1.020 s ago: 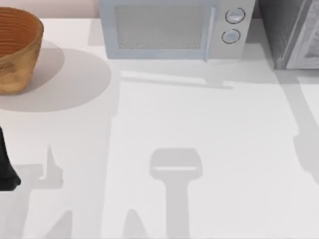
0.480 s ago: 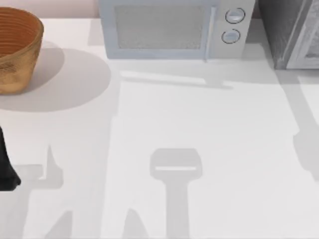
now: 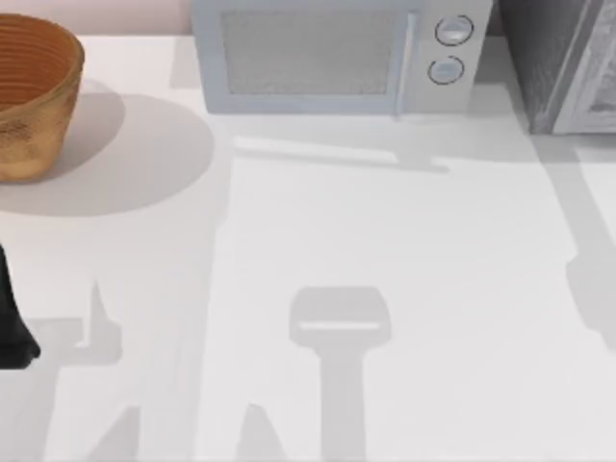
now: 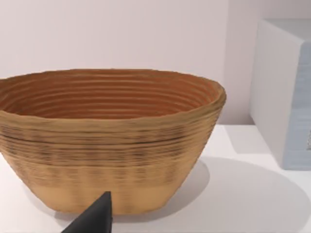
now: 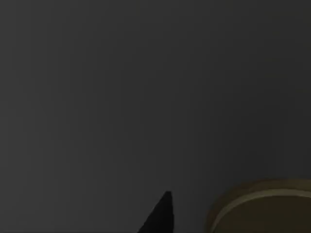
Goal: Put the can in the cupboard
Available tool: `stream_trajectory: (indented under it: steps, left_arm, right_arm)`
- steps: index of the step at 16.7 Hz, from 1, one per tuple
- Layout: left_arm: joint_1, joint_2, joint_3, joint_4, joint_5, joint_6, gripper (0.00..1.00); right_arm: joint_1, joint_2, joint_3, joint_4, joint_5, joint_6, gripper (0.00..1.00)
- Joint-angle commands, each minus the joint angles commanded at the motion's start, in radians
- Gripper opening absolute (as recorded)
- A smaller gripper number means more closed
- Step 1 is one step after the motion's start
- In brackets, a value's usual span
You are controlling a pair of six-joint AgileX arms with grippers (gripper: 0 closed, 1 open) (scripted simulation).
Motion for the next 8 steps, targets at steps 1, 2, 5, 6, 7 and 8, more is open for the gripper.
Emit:
stream_trajectory:
  steps: [1,2,5,6,7,8]
  left_arm:
    - [0.000,0.000,0.000,0.000,0.000,0.000,1.00]
    - [0.000,0.000,0.000,0.000,0.000,0.000,1.00]
    - [0.000,0.000,0.000,0.000,0.000,0.000,1.00]
    - [0.000,0.000,0.000,0.000,0.000,0.000,1.00]
    - [0.000,0.000,0.000,0.000,0.000,0.000,1.00]
    - [0.000,0.000,0.000,0.000,0.000,0.000,1.00]
  right_arm:
    - [0.000,0.000,0.000,0.000,0.000,0.000,0.90]
    - [0.000,0.000,0.000,0.000,0.000,0.000,0.98]
    - [0.000,0.000,0.000,0.000,0.000,0.000,1.00]
    - [0.000,0.000,0.000,0.000,0.000,0.000,1.00]
    - [0.000,0.000,0.000,0.000,0.000,0.000,1.00]
    - [0.000,0.000,0.000,0.000,0.000,0.000,1.00]
